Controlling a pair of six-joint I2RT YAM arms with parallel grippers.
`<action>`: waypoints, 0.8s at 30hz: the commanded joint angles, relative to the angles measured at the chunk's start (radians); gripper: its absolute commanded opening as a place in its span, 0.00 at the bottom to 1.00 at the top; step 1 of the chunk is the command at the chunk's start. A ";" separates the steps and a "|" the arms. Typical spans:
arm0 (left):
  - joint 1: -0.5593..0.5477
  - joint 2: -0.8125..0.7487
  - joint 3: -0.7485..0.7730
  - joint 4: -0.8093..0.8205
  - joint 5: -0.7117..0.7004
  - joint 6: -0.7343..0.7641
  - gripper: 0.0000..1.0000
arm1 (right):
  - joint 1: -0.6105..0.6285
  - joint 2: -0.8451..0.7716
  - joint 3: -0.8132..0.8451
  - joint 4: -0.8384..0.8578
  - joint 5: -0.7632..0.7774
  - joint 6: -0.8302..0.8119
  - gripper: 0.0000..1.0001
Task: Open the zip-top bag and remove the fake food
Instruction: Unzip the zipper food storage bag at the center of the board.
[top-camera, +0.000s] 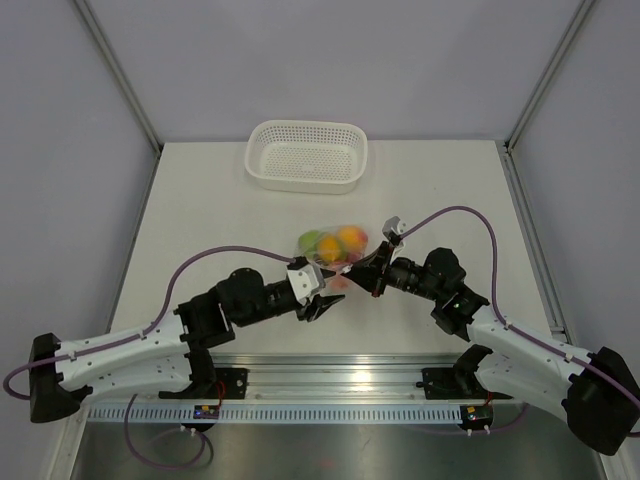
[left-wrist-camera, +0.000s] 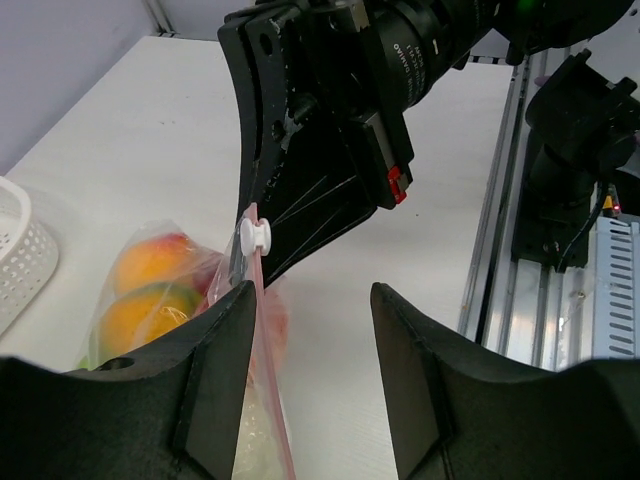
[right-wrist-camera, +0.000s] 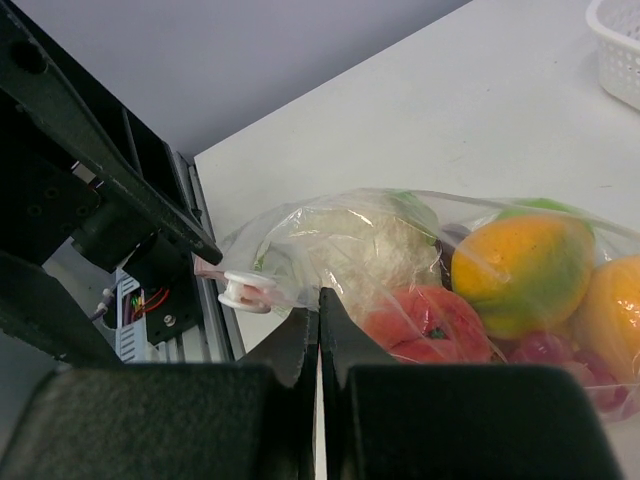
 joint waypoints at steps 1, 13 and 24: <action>-0.029 0.028 0.036 0.088 -0.099 0.056 0.53 | 0.015 -0.014 0.062 0.045 0.010 0.027 0.00; -0.052 0.125 0.077 0.153 -0.227 0.110 0.54 | 0.022 -0.004 0.065 0.051 -0.001 0.034 0.00; -0.052 0.166 0.116 0.157 -0.229 0.133 0.50 | 0.027 0.004 0.068 0.052 -0.009 0.031 0.00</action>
